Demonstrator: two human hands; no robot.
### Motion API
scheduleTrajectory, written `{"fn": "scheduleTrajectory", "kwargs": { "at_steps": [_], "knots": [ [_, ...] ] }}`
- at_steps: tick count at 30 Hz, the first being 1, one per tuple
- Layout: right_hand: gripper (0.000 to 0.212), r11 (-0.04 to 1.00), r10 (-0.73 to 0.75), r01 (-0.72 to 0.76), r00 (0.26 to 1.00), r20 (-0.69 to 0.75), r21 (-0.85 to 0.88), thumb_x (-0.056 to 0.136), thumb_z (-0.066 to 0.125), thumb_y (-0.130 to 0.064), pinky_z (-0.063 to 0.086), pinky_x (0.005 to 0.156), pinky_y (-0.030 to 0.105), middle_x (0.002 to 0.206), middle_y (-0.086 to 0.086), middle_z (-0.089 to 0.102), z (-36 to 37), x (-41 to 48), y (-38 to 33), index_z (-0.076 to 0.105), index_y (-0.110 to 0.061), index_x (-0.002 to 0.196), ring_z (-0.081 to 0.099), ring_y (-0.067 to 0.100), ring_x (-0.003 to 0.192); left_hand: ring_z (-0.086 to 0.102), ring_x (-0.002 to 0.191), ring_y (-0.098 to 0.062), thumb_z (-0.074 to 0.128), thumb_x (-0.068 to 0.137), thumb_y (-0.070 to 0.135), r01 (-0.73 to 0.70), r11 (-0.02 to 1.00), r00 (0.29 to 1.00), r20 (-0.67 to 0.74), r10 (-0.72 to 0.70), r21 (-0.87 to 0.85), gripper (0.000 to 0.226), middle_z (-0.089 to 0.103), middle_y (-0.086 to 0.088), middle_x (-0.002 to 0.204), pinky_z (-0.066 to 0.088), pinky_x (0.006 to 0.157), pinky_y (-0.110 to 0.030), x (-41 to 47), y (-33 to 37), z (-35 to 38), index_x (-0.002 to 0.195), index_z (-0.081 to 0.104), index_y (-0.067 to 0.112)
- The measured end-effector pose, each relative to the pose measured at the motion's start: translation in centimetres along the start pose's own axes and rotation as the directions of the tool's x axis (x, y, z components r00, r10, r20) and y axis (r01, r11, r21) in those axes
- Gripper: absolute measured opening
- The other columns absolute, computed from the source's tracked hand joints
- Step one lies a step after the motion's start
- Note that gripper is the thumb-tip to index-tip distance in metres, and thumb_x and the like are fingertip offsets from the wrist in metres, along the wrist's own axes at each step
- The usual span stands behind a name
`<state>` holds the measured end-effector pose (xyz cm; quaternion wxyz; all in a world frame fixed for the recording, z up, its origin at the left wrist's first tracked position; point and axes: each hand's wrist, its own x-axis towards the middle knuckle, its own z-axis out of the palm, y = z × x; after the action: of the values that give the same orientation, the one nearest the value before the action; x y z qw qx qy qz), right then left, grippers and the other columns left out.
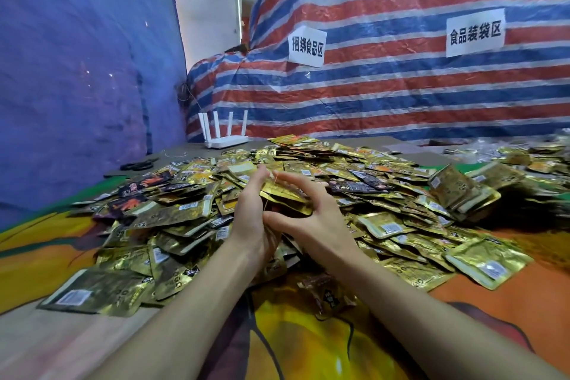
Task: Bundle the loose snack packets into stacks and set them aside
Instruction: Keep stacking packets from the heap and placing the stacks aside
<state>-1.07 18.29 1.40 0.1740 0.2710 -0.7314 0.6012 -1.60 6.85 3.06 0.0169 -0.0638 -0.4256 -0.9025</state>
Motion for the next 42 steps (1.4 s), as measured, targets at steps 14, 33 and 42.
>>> {"fn": "scheduleTrajectory", "kwargs": {
  "at_steps": [14, 33, 42],
  "knots": [
    [0.057, 1.000, -0.016, 0.017, 0.999, -0.045, 0.025, 0.065, 0.091, -0.012, 0.052, 0.082, 0.015, 0.112, -0.006, 0.067, -0.6, 0.7, 1.2, 0.055, -0.023, 0.108, 0.065, -0.001, 0.101, 0.075, 0.070, -0.027, 0.055, 0.100, 0.038, -0.051, 0.999, 0.998, -0.041, 0.050, -0.011, 0.039, 0.073, -0.009, 0.072, 0.059, 0.058, -0.036, 0.6, -0.9, 0.5, 0.081, 0.072, 0.008],
    [0.050, 0.820, 0.150, -0.213, 0.976, -0.159, -0.532, 0.075, 0.083, -0.032, 0.047, 0.063, 0.020, 0.102, -0.009, 0.060, -13.9, 3.5, 0.1, 0.052, -0.024, 0.114, 0.060, 0.007, 0.085, 0.067, 0.112, -0.025, 0.070, 0.078, 0.052, -0.155, 0.885, 0.982, 0.166, 0.090, 0.439, 0.058, 0.073, -0.004, 0.115, 0.050, 0.093, -0.043, 0.3, -1.7, 0.2, 0.122, 0.064, 0.015],
    [0.036, 0.338, 0.124, -0.567, 0.818, -0.562, -0.751, 0.088, 0.062, -0.018, 0.046, 0.088, 0.048, 0.117, 0.022, 0.046, -24.2, 5.4, 4.1, 0.041, -0.011, 0.116, 0.050, 0.044, 0.105, 0.070, 0.098, -0.008, 0.063, 0.080, 0.041, -0.356, 0.666, 0.925, 0.350, 0.149, 0.656, 0.032, 0.075, 0.005, 0.104, 0.049, 0.082, -0.026, -0.8, -3.1, 1.0, 0.105, 0.072, 0.024]
  ]
}}
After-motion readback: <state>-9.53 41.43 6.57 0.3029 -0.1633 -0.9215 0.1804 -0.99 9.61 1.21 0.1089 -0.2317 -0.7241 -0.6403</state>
